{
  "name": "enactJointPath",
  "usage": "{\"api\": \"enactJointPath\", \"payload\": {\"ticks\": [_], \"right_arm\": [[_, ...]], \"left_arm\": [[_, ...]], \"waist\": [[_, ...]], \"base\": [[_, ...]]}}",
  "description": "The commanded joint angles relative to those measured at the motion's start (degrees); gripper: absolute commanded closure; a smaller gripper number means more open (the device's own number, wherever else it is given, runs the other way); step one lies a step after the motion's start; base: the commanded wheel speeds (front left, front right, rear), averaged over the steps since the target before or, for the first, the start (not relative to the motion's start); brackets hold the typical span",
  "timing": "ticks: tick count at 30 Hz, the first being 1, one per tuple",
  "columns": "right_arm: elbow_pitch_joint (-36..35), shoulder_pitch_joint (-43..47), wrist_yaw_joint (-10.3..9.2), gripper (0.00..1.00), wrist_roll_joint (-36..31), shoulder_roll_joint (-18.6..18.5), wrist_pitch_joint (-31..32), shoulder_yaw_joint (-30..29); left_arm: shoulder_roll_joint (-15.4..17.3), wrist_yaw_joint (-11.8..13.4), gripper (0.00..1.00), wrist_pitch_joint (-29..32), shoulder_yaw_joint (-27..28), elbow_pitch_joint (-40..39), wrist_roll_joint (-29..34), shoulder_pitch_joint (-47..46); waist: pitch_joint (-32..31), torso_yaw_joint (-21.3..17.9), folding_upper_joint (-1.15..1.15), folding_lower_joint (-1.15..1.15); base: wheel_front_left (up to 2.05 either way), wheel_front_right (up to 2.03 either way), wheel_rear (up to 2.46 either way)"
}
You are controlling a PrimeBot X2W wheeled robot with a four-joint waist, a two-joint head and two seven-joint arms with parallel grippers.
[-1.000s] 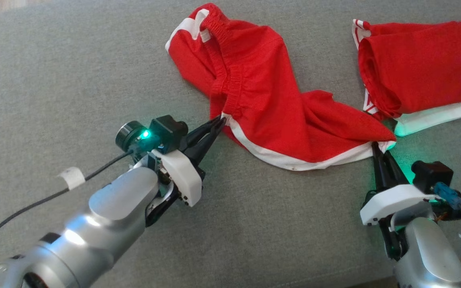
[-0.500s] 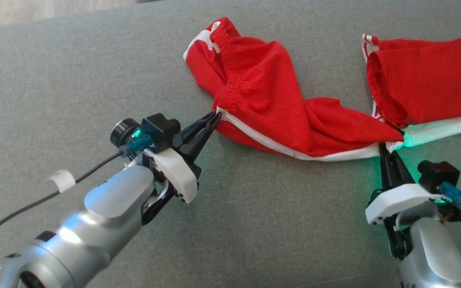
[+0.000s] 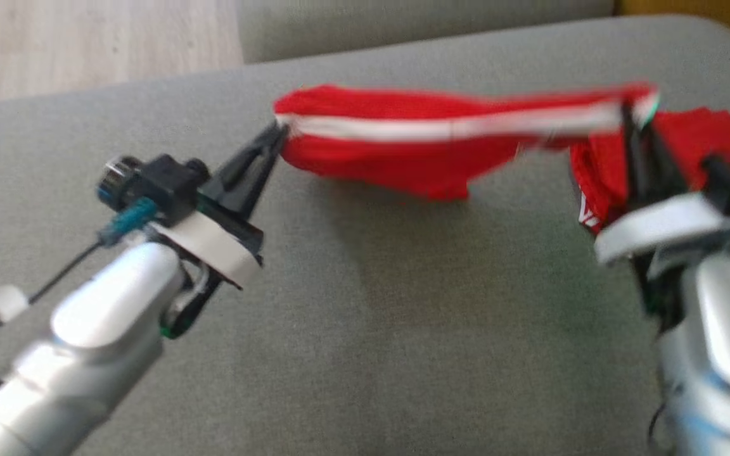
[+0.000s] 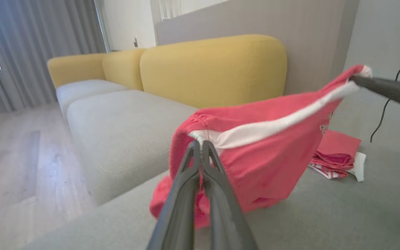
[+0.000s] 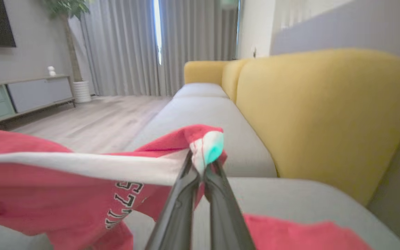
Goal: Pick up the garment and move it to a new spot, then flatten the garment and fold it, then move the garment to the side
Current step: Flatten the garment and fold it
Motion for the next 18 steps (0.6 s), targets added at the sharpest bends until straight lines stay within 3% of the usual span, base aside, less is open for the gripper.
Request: {"api": "enactJointPath", "payload": {"ticks": [1,8,18], "right_arm": [[-4.9,-5.1,-0.05,1.00,-0.3,-1.9,1.4,1.9],[-11.5,-16.6,-0.05,1.00,-1.5,-4.6,5.9,5.2],[-9.7,-19.7,-0.05,1.00,-3.0,-4.9,7.0,8.5]], "left_arm": [[3.5,0.9,1.00,0.1,3.4,-2.9,1.0,-4.2],[8.2,4.0,1.00,4.5,7.4,-9.4,1.7,-12.0],[9.2,8.6,1.00,5.3,10.7,-13.8,0.7,-13.6]], "waist": [[-2.3,1.0,0.00,0.00],[-7.1,2.5,0.00,0.00],[-9.2,3.9,0.00,0.00]], "base": [[0.00,0.00,0.00],[0.00,0.00,0.00],[0.00,0.00,0.00]]}}
